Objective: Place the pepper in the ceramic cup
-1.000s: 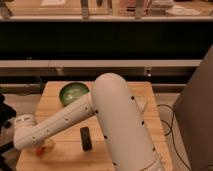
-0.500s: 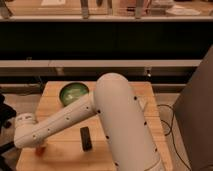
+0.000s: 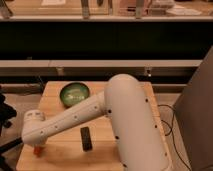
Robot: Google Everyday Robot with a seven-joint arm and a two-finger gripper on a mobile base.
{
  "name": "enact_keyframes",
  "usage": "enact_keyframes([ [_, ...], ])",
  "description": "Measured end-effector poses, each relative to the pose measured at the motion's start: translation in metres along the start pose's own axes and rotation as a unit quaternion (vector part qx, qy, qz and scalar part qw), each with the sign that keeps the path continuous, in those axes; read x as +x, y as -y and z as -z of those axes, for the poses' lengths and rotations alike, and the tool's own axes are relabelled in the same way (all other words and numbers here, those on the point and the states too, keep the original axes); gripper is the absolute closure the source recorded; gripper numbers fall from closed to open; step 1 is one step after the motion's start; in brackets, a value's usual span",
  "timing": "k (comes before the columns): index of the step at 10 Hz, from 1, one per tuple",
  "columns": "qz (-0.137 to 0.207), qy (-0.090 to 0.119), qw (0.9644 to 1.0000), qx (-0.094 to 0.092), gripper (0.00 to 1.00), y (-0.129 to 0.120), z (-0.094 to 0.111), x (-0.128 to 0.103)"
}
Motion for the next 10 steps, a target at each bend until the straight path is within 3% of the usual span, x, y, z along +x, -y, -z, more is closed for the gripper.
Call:
enact_keyframes([
  [1, 0.002, 0.006, 0.9998, 0.021, 1.0, 0.004, 0.014, 0.001],
  [10, 0.004, 0.009, 0.9999, 0.011, 0.99, 0.002, 0.058, 0.014],
])
